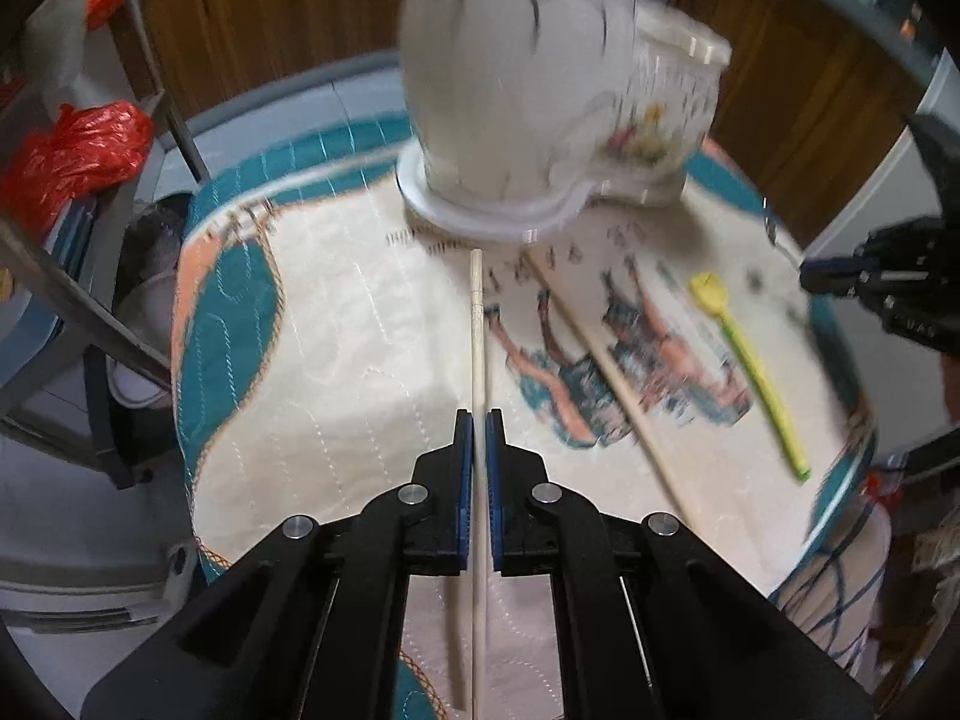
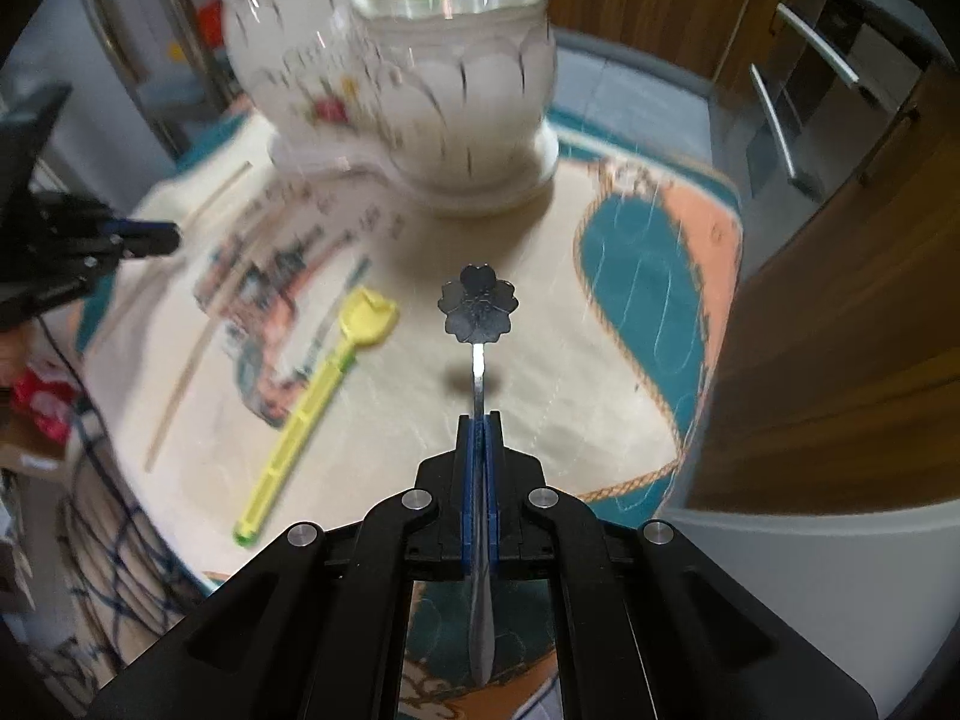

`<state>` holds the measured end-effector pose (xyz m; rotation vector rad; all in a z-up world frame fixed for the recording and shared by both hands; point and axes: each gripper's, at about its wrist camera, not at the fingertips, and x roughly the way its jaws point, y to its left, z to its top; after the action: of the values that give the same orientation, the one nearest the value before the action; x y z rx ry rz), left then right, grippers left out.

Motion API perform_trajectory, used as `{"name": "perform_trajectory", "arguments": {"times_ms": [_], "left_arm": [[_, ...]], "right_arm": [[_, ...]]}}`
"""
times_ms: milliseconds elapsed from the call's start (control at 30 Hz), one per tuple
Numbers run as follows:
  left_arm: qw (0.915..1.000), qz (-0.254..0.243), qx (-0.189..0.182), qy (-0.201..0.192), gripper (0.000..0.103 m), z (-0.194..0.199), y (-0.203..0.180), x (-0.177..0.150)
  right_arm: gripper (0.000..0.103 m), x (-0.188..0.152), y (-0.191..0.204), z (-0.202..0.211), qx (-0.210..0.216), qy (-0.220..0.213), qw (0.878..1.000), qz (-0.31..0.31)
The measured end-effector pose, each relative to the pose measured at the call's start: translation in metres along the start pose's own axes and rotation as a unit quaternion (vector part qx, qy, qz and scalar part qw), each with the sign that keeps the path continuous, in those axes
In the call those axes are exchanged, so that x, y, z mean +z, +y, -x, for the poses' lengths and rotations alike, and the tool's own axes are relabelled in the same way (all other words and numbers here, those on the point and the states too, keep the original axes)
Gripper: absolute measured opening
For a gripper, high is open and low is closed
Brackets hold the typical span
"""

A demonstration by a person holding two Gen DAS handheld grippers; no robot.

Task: Organize utensils
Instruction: 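Grasp a chopstick with left tool while right tool grasps the silver flower spoon, then drop chopstick into tall cup with left tool while right tool drops spoon into small cup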

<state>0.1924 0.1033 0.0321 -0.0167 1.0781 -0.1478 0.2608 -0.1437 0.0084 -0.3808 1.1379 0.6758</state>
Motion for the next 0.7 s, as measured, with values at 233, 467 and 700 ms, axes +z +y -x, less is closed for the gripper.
{"name": "perform_trajectory", "arguments": {"times_ms": [233,467,700], "left_arm": [[0.9911,0.044,-0.069,-0.104,0.004,0.041,0.009,0.000],[0.9777,0.050,-0.088,-0.184,0.004,0.066,0.003,0.010],[0.9600,0.038,-0.097,-0.260,0.004,0.095,-0.006,0.022]], "right_arm": [[0.004,-0.001,-0.003,0.036,0.024,-0.094,0.995,-0.022],[0.004,0.005,-0.003,0.055,0.046,-0.159,0.985,-0.041],[0.004,0.016,0.000,0.069,0.062,-0.200,0.977,-0.047]]}}
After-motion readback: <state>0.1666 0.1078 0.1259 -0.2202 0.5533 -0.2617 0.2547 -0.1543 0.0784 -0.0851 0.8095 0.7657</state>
